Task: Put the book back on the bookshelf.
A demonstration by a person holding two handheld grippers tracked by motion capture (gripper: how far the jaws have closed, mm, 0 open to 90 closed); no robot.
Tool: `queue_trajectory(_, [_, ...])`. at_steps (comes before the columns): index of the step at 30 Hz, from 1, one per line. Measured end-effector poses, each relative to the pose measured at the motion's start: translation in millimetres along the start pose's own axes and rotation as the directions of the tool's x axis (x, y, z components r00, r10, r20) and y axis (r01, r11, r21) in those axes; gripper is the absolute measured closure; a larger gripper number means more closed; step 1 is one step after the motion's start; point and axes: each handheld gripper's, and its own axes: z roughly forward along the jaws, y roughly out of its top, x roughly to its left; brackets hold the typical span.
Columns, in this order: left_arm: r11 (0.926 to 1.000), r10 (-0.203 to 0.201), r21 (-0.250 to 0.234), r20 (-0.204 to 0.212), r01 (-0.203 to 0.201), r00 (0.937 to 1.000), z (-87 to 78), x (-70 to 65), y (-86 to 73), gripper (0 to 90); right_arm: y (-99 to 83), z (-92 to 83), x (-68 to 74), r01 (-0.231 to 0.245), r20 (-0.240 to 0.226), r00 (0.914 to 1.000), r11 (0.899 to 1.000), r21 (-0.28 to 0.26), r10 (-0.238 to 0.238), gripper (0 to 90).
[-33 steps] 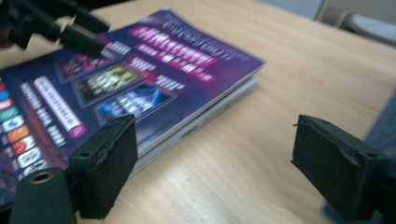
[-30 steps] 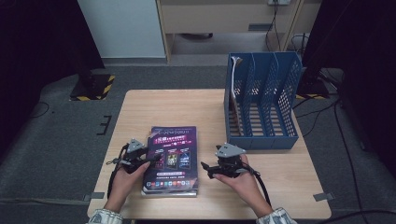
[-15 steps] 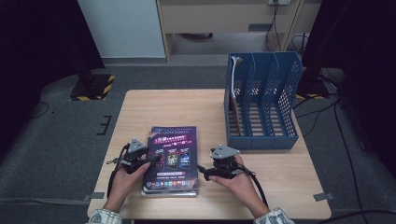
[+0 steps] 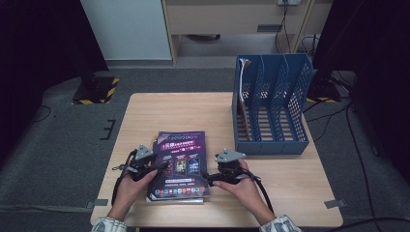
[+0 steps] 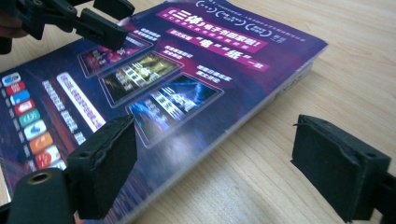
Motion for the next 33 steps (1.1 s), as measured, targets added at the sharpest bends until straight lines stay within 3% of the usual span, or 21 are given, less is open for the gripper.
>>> queue_trajectory(4, [0.9999, 0.013, 0.003, 0.01, -0.013, 0.9999, 2.3, -6.0, 1.7, 35.1, -0.2, 4.4, -2.6, -0.024, -0.012, 0.9996, 1.0, 0.006, 0.024, 11.3])
queue_trajectory(9, [1.0, 0.005, 0.004, 0.024, -0.005, 0.9997, 3.7, -4.1, 1.9, 34.2, -0.4, 10.9, -5.3, -0.046, -0.02, 0.9987, 0.999, 0.021, 0.046, 10.1])
queue_trajectory(14, [0.9997, 0.025, 0.0, 0.001, -0.025, 0.9997, 3.6, -7.6, 1.9, 33.3, 6.4, 19.9, -14.4, -0.087, -0.046, 0.9951, 0.996, 0.015, 0.087, 10.0])
queue_trajectory(18, [0.9999, 0.013, -0.007, -0.002, -0.013, 0.9999, 4.8, -8.3, 1.3, 31.7, 9.3, 26.3, -20.0, -0.131, -0.051, 0.9901, 0.991, 0.01, 0.131, 10.0])
queue_trajectory(22, [0.9999, 0.003, -0.012, 0.001, -0.003, 1.0, 5.0, -7.8, 0.5, 31.1, 19.8, 39.0, -17.9, -0.118, -0.038, 0.9922, 0.993, 0.021, 0.119, 12.6])
queue_trajectory(25, [0.9999, 0.001, -0.016, -0.004, -0.001, 1.0, 4.9, -8.5, -0.1, 31.1, 25.2, 45.3, -18.1, -0.111, 0.001, 0.9938, 0.993, 0.047, 0.111, 13.4])
queue_trajectory(30, [0.9997, -0.008, -0.021, -0.006, 0.007, 1.0, 5.0, -8.2, -1.2, 30.3, 22.5, 54.0, -26.3, -0.163, 0.031, 0.9865, 0.983, 0.086, 0.161, 13.0])
queue_trajectory(33, [0.9992, -0.031, -0.023, 0.004, 0.031, 0.9995, 5.8, -6.2, -1.8, 28.8, 21.7, 55.3, -29.9, -0.179, 0.035, 0.9837, 0.981, 0.081, 0.176, 13.5])
